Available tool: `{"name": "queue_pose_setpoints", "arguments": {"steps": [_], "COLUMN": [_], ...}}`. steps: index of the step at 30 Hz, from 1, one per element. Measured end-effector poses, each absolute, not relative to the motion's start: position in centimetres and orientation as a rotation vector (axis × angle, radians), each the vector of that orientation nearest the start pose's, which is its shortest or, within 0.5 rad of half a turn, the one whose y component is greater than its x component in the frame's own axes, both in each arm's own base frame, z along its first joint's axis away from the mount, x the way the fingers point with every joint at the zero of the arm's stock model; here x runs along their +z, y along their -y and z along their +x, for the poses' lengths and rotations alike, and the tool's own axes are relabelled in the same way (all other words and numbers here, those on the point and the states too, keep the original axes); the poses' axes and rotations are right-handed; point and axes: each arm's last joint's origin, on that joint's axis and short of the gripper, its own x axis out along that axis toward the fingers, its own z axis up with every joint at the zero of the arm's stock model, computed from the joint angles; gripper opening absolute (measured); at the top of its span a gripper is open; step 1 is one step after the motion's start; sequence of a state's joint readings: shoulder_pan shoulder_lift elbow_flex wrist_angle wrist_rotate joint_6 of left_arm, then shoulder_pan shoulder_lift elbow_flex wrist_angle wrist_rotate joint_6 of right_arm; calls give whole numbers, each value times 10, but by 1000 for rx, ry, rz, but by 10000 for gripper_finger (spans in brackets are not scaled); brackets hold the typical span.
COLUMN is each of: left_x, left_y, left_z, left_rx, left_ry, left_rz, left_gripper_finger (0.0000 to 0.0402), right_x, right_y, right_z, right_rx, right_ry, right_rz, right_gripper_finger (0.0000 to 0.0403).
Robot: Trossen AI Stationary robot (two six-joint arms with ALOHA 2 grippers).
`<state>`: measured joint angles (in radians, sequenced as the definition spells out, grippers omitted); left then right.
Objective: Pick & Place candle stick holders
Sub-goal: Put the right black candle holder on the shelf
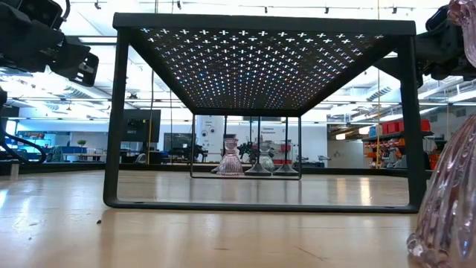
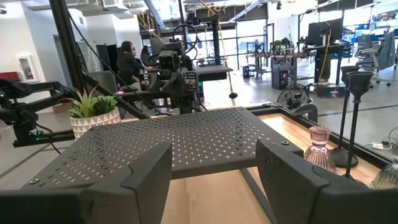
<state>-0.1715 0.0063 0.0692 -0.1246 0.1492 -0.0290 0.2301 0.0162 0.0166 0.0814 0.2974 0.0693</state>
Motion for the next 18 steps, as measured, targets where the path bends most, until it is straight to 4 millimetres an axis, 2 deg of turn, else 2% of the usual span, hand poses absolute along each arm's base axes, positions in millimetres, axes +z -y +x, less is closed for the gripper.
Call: {"name": "queue_pose_setpoints", "arguments": {"steps": [11,18], "left_x": [175,175], "left_y": [17,16], "left_z": [92,92], "left_rx": [-195,-184], "left_ry": [-54,-57], "left_rz": [-34,-89], "left_gripper_finger": [170,170], "right_x": [176,193], "right_y": [-10,-7], "right_z": [95,91], "right_rx": [-184,-284], "right_ry": [90,264], "right_rz": [96,163], "right_gripper_finger": [231,231]}}
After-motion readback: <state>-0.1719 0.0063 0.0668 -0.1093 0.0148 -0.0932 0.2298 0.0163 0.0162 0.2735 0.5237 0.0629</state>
